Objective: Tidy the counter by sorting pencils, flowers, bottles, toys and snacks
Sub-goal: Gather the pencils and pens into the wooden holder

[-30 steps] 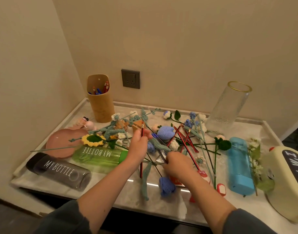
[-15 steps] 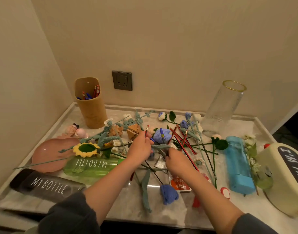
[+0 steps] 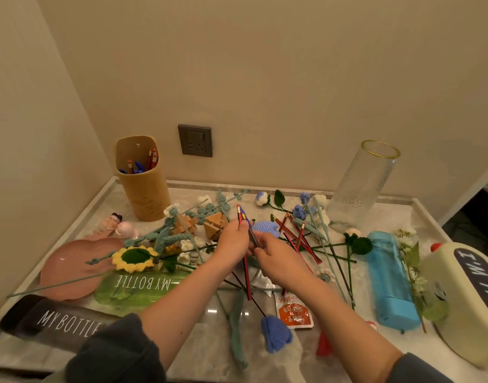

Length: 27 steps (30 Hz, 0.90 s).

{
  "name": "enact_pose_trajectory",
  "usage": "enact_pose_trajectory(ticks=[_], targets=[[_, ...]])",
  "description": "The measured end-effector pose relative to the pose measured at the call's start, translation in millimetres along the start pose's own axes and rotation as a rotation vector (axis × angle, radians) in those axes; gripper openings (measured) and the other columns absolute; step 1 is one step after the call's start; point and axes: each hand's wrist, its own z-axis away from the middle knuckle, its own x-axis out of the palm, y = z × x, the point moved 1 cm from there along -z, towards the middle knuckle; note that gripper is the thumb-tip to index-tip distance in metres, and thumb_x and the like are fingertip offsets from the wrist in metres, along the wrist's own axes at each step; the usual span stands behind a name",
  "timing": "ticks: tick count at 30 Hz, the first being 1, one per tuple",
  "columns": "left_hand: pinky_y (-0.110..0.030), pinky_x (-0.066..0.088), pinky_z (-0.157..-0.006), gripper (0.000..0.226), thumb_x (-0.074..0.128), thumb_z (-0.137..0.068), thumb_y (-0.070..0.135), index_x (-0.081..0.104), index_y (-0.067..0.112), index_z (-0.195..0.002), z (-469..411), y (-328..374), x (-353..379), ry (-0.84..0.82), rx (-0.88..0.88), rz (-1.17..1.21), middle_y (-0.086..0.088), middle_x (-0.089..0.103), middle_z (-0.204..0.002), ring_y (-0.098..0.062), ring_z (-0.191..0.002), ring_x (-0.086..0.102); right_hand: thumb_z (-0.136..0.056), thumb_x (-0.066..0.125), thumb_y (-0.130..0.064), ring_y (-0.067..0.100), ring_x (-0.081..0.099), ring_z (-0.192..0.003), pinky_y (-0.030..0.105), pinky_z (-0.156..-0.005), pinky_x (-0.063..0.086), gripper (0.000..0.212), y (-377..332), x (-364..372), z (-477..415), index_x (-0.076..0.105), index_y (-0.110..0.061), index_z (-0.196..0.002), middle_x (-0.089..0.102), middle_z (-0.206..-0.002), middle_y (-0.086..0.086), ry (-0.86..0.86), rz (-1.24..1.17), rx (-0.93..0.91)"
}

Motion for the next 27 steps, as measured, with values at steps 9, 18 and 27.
enact_pose_trajectory(ticks=[9, 18, 27], targets=[[-0.028, 0.045, -0.052, 0.032, 0.025, -0.103, 0.011, 0.045, -0.004, -0.123, -11.8, -12.9, -11.4, -0.006, -0.186, 0.143, -0.012, 0.059, -0.076, -0.020, -0.055, 0.053, -0.098, 0.043, -0.034, 0.024, 0.063, -0.088, 0.036, -0.072, 0.050, 0.024, 5.7, -3.4, -25.7, 0.063, -0.021, -0.103, 0.068, -0.095, 0.001, 0.091, 0.253, -0.014], [-0.034, 0.053, -0.060, 0.029, 0.030, -0.103, 0.017, 0.048, 0.004, -0.121, -8.5, -27.9, -16.0, -0.056, -0.189, 0.012, -0.005, 0.058, -0.084, -0.016, -0.060, 0.055, -0.094, 0.053, -0.034, 0.026, 0.064, -0.091, 0.031, -0.067, 0.045, 0.021, 12.7, 20.3, -40.2, 0.061, -0.016, -0.101, 0.067, -0.097, 0.005, -0.028, 0.448, 0.068], [-0.026, 0.049, -0.054, 0.026, 0.026, -0.104, 0.016, 0.049, 0.006, -0.111, -2.6, -16.6, -22.8, -0.083, -0.171, 0.093, -0.006, 0.059, -0.085, -0.015, -0.061, 0.054, -0.093, 0.045, -0.032, 0.028, 0.060, -0.080, 0.030, -0.063, 0.037, 0.021, 1.7, 1.4, -42.1, 0.046, -0.017, -0.079, 0.054, -0.076, 0.002, 0.028, 0.391, 0.041]])
